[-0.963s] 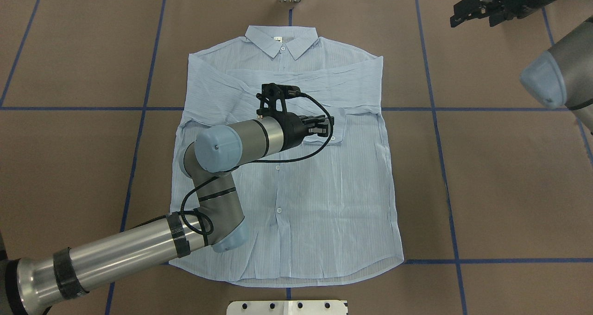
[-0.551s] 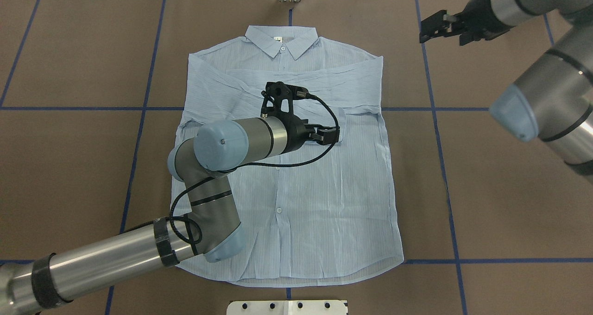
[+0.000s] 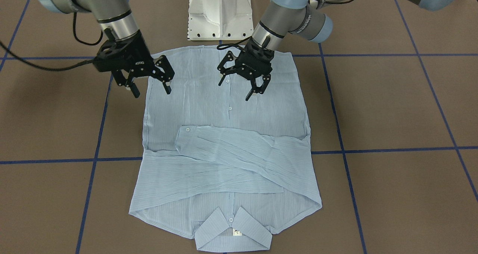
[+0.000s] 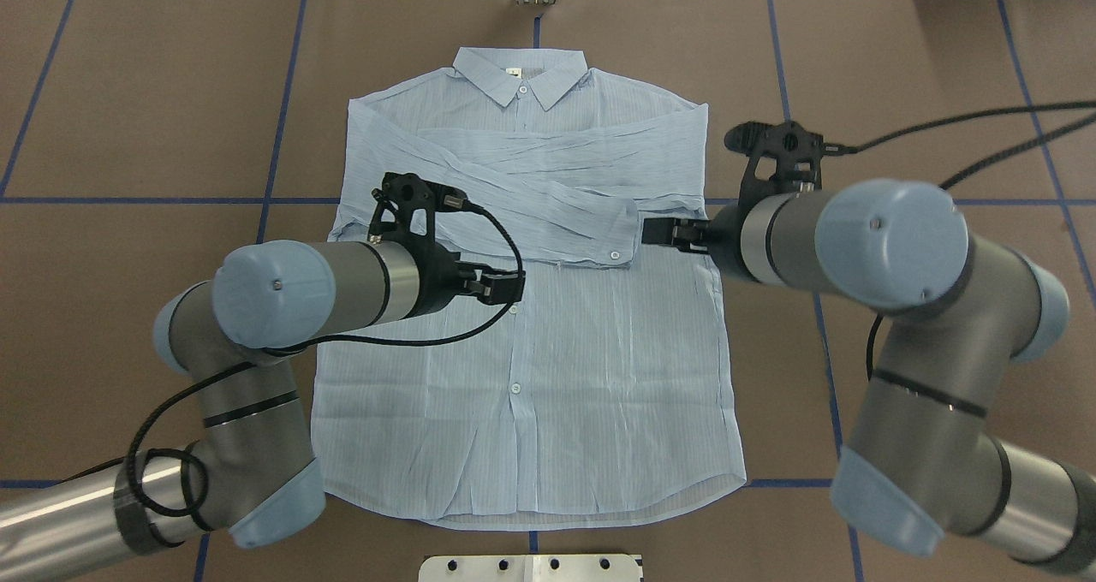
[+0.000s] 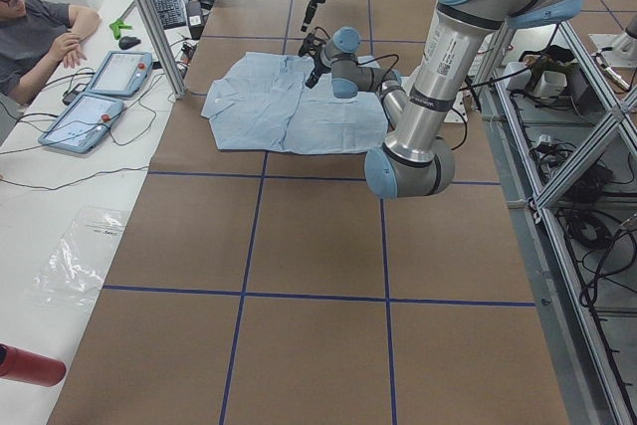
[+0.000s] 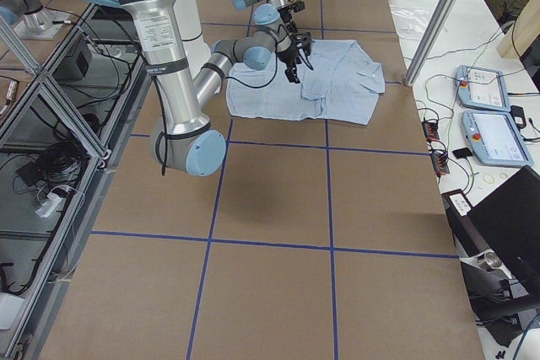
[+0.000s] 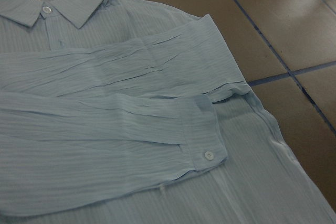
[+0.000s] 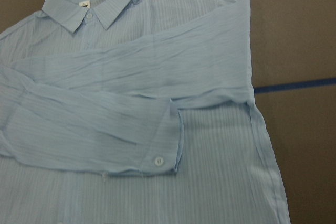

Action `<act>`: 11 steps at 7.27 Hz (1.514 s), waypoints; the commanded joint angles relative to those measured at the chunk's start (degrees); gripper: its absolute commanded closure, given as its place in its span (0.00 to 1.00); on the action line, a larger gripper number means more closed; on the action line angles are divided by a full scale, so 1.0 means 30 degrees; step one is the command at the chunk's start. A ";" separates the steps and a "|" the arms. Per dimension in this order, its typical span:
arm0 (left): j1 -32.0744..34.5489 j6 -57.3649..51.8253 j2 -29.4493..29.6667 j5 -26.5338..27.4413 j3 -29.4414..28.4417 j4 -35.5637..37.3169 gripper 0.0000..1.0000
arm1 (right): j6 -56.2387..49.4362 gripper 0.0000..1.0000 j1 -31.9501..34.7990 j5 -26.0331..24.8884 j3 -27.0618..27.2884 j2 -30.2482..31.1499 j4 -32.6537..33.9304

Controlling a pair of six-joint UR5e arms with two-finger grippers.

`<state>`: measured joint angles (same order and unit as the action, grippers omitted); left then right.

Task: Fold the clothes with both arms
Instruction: 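Move both grippers down to the shirt hem nearest the robot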

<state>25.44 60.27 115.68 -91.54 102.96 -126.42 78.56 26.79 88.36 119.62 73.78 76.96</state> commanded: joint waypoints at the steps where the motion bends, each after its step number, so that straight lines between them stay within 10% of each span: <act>1: -0.1436 0.3677 -0.3681 0.0624 0.2176 0.0248 0.00 | 0.2718 0.00 -0.4259 -0.3922 0.1610 0.3311 -0.0019; 4: -0.4868 0.6299 -0.7408 0.2915 0.4753 0.1786 0.00 | 0.3111 0.00 -0.5474 -0.5048 0.1817 0.4264 -0.0078; 9: -0.5607 0.7947 -0.7329 0.2856 0.4879 0.5929 0.02 | 0.3111 0.00 -0.5474 -0.5048 0.1817 0.4264 -0.0078; 11: -0.5870 0.7947 -0.7330 0.2827 0.4850 0.6018 0.32 | 0.3111 0.00 -0.5503 -0.5048 0.1817 0.4264 -0.0107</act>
<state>8.32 84.09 93.70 -82.99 117.58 -108.66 87.89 10.31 73.21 125.07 86.57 76.71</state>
